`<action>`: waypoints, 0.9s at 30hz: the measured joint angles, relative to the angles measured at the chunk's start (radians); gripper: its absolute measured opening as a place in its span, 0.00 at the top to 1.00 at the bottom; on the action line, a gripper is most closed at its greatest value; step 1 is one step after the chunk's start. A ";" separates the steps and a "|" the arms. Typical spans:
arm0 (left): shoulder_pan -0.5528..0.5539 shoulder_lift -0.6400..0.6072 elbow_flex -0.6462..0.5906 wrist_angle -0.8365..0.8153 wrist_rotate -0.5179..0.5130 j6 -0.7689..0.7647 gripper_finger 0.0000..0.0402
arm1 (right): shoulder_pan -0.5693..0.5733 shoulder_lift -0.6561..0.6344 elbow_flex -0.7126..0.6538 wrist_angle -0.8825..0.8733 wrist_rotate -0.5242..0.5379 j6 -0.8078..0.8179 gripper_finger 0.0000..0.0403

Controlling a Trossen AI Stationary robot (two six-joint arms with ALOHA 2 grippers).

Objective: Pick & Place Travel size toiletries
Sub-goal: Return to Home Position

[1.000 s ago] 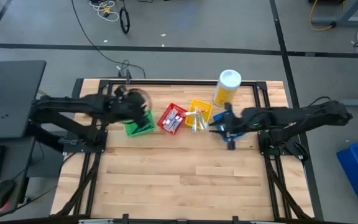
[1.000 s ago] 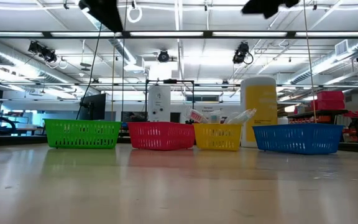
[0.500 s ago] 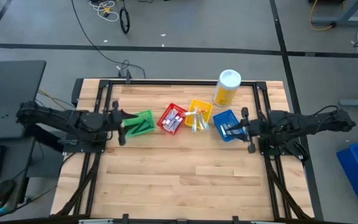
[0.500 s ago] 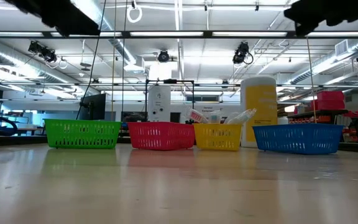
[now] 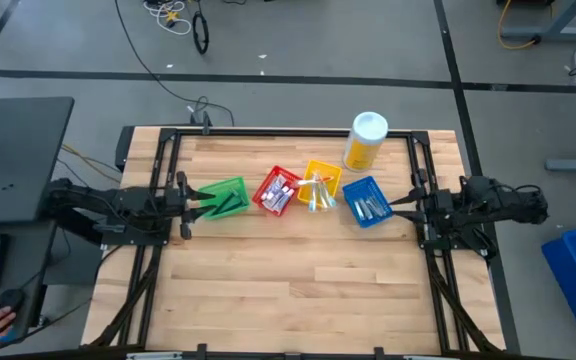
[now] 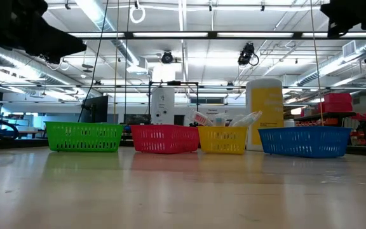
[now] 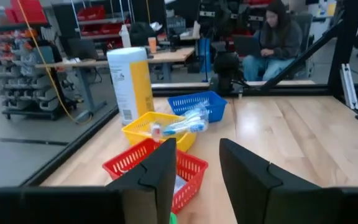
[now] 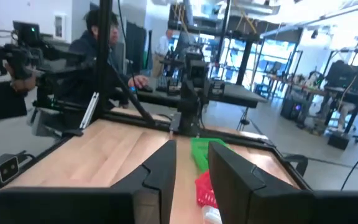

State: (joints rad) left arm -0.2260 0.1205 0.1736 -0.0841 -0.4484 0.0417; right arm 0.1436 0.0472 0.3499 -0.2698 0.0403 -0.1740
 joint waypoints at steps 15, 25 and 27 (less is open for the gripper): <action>0.001 -0.119 -0.120 0.172 0.089 0.154 0.73 | 0.000 -0.044 -0.133 0.068 -0.020 0.012 0.75; 0.000 -0.108 -0.164 0.234 0.149 0.101 0.74 | 0.000 -0.044 -0.256 0.261 -0.017 0.034 0.75; 0.001 -0.108 -0.164 0.232 0.138 0.087 0.74 | 0.000 -0.043 -0.276 0.273 -0.017 0.035 0.75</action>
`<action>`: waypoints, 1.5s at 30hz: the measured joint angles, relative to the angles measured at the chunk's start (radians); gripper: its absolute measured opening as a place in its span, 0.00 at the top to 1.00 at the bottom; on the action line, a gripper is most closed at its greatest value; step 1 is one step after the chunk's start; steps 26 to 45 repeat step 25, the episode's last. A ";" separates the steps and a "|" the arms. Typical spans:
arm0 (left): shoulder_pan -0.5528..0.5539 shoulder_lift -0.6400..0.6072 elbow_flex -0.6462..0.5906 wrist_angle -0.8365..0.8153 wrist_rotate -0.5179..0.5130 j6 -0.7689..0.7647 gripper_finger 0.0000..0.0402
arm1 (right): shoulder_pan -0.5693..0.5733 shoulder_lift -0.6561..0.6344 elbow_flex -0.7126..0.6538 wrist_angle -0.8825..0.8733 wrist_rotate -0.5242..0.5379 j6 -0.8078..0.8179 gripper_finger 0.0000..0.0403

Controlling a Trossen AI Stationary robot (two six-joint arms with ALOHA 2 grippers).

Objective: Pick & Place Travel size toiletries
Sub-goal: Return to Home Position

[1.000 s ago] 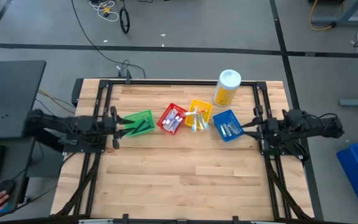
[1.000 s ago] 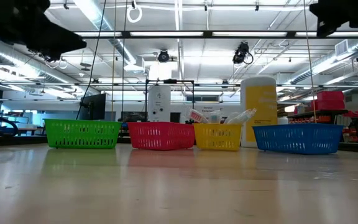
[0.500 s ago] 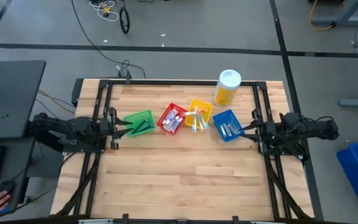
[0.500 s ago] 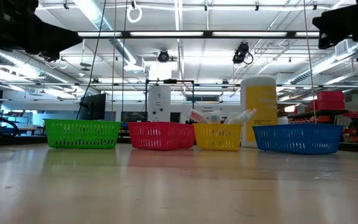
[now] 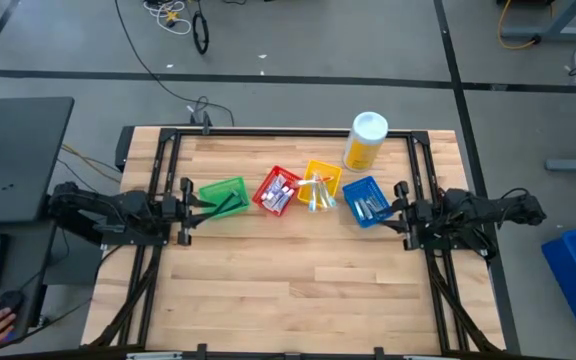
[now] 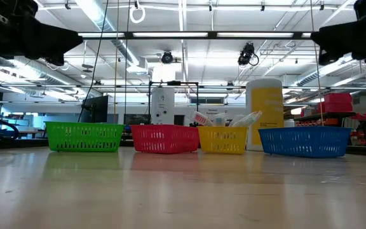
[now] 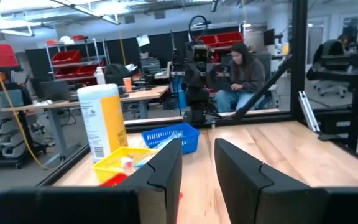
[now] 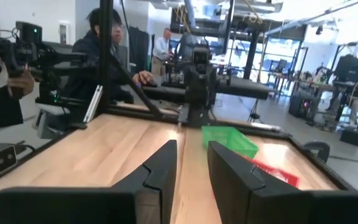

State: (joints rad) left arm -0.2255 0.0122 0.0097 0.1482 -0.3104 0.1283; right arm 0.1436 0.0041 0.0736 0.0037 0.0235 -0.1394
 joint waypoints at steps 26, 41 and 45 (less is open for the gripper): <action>0.000 0.000 -0.001 0.000 -0.018 -0.019 0.74 | 0.000 0.010 -0.064 0.061 -0.001 0.072 0.75; 0.000 0.000 -0.001 0.000 -0.018 -0.019 0.74 | 0.000 0.010 -0.064 0.061 -0.001 0.072 0.75; 0.000 0.000 -0.001 0.000 -0.018 -0.019 0.74 | 0.000 0.010 -0.064 0.061 -0.001 0.072 0.75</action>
